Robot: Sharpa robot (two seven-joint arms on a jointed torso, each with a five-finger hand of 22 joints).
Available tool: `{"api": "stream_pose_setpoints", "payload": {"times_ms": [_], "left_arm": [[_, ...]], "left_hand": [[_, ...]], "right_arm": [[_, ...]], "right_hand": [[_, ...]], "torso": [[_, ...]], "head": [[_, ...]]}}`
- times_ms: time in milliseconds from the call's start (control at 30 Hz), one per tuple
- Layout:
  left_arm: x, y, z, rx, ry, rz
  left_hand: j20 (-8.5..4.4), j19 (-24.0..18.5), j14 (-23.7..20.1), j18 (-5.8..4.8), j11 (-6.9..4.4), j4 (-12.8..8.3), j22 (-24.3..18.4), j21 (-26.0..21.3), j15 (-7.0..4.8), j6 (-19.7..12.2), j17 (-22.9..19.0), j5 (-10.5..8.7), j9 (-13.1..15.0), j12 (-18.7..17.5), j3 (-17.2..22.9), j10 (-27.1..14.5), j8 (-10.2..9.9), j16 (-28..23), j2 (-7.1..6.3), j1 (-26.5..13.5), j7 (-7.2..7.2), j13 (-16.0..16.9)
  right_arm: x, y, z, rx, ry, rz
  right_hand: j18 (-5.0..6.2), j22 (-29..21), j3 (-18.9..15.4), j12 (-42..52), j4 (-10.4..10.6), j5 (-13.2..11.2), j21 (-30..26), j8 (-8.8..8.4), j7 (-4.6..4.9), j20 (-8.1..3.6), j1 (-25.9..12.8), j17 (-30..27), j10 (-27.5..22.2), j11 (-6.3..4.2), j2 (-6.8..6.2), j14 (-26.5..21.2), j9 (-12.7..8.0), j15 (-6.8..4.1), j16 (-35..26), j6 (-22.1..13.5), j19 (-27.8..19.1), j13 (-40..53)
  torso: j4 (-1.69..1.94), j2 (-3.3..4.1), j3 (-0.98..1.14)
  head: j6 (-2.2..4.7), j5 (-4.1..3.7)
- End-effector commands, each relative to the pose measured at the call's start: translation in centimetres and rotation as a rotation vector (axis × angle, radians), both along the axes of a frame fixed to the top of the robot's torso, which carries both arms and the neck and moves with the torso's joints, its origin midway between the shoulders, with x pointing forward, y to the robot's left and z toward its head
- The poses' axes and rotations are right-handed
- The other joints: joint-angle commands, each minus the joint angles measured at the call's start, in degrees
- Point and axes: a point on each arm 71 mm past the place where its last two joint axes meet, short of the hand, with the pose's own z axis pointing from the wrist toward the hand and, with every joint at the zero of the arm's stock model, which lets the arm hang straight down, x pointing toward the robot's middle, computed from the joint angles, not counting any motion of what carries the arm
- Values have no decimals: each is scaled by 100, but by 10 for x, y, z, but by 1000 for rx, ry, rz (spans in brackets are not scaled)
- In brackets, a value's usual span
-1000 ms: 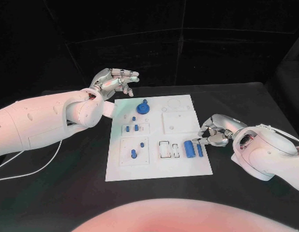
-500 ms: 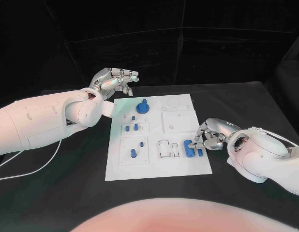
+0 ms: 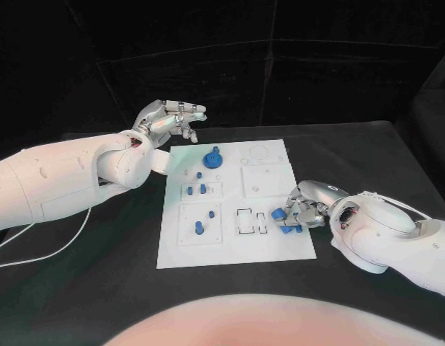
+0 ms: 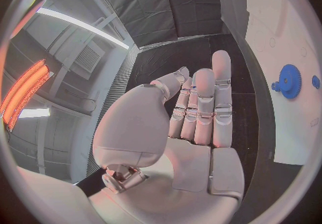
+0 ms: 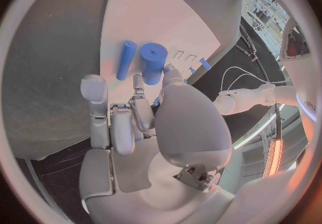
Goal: Assemble the parts on the task board
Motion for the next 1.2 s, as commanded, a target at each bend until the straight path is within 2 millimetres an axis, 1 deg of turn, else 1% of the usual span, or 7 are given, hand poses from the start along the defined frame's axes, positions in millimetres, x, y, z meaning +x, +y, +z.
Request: {"api": "stream_pose_setpoints", "payload": {"times_ms": [33,167,567,667,867,1033,1200], "left_arm": [[0,-1,1,-1,-7,-15],[-1,-1,1,-2,-7,-16],[-1,0,1,-2,-8,-15],[-1,0,2,-2,-8,-15],[-1,0,2,-2,-8,-16],[-1,-1,1,-2,-7,-17],[-1,-2,1,-3,-7,-19]], "left_hand": [[30,-24,-22,73,8,-14,-9,-27,19,-16,-5,15,-9,32,-16,-47,17,30,-6,4,4,-8],[30,-25,-24,73,7,-16,-9,-27,19,-17,-11,16,-9,34,-14,-49,18,29,-3,7,3,-9],[30,-26,-27,74,6,-24,-10,-27,18,-18,-16,17,-8,38,-8,-52,19,29,0,19,2,-9],[30,-26,-27,74,6,-24,-10,-27,18,-18,-16,17,-8,38,-8,-52,19,29,0,19,2,-9],[30,-26,-27,74,6,-24,-10,-27,18,-18,-16,17,-8,38,-8,-52,19,29,0,19,2,-9],[30,-26,-29,75,6,-30,-10,-27,17,-20,-18,16,-8,41,-3,-55,21,32,2,27,2,-9],[30,-26,-30,75,6,-31,-10,-27,17,-20,-21,16,-8,42,-1,-55,21,31,4,29,2,-9]], "right_arm": [[-1,1,-4,-34,25,14],[-1,2,-8,-43,33,11],[1,7,-10,-46,24,6],[1,8,-8,-21,0,-5],[-1,10,5,117,-102,-28],[-4,13,13,206,-152,-35],[-7,19,15,229,-137,-28]], "right_hand": [[-100,17,-5,36,31,13,42,30,9,19,48,839,35,-3,18,476,11,-35,42,-43,41,28],[-99,16,-12,41,36,14,43,49,8,19,44,892,31,-3,37,486,17,-34,64,-45,39,39],[-103,58,-23,76,10,76,68,201,-22,8,113,961,28,-26,177,496,77,-50,94,3,55,120],[-109,111,-11,120,-11,225,98,271,-44,-3,181,1006,62,-45,258,504,105,-65,112,53,82,197],[-127,243,-33,272,-9,784,175,425,-135,-60,253,1172,199,-126,389,537,204,-130,180,225,159,455],[-133,273,-42,296,-9,915,193,440,-148,-78,285,1222,226,-141,431,547,228,-145,201,219,179,510],[-132,263,-52,286,2,939,189,440,-146,-81,272,1224,222,-141,440,547,232,-147,202,212,177,503]], "torso": [[-1,3,0],[-3,5,2],[-3,-4,-1],[-6,-5,-3],[-5,-7,-10],[6,-6,1],[15,-5,-7]], "head": [[-17,29],[-52,91],[-67,107],[-62,108],[-34,75],[-33,68],[-22,65]]}}
